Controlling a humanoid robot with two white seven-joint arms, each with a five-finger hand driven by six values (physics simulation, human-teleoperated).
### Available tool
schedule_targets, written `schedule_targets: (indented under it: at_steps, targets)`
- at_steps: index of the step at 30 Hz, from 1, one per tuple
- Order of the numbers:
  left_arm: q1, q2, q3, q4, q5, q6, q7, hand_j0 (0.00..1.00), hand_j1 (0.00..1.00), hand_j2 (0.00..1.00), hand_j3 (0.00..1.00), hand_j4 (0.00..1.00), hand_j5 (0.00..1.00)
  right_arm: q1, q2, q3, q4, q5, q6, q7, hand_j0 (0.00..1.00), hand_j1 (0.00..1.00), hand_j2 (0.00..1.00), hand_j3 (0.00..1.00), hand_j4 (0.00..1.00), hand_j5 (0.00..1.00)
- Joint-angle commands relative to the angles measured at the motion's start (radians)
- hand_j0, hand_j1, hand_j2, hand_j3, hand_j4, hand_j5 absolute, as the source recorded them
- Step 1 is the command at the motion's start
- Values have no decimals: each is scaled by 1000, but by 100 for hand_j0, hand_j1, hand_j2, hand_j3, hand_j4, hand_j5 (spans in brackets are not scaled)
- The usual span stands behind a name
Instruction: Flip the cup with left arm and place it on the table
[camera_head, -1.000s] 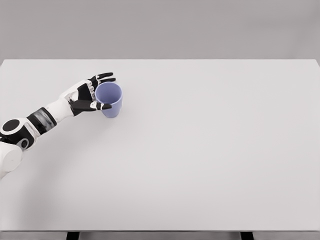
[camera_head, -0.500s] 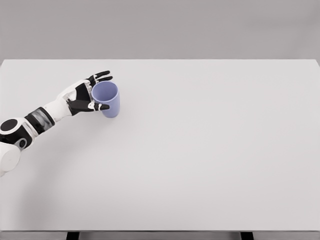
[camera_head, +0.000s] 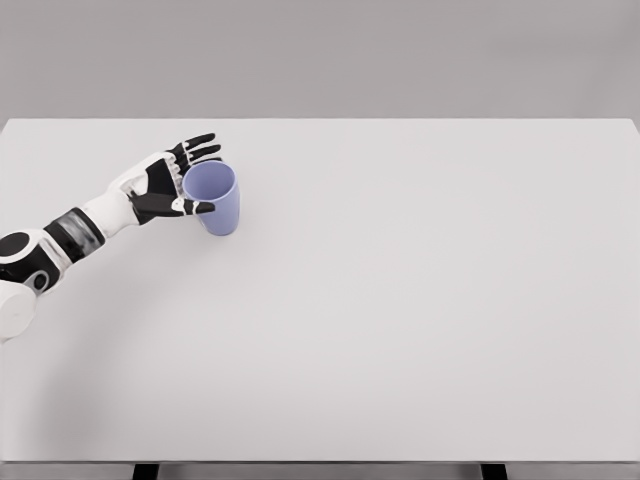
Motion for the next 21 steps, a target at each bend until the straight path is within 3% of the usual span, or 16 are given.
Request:
schedule_targets:
  at_steps: [1,10,17,19,21]
  targets:
    - [0,6,2,0,6,0,-2,100,100,100,100,100,100,0,0,0,0,0,0,0,100,100,100,100,100,100]
    - [2,33,2,-2,6,0,-3,100,100,100,100,100,100,0,0,0,0,0,0,0,100,100,100,100,100,100]
    - [8,131,8,-3,20,-1,-5,100,100,100,100,100,100,0,0,0,0,0,0,0,100,100,100,100,100,100]
    - [15,151,45,-13,22,-1,-17,100,100,100,100,100,100,0,0,0,0,0,0,0,100,100,100,100,100,100]
    - [43,184,99,-68,22,-9,-114,100,100,100,100,100,100,0,0,0,0,0,0,0,100,100,100,100,100,100]
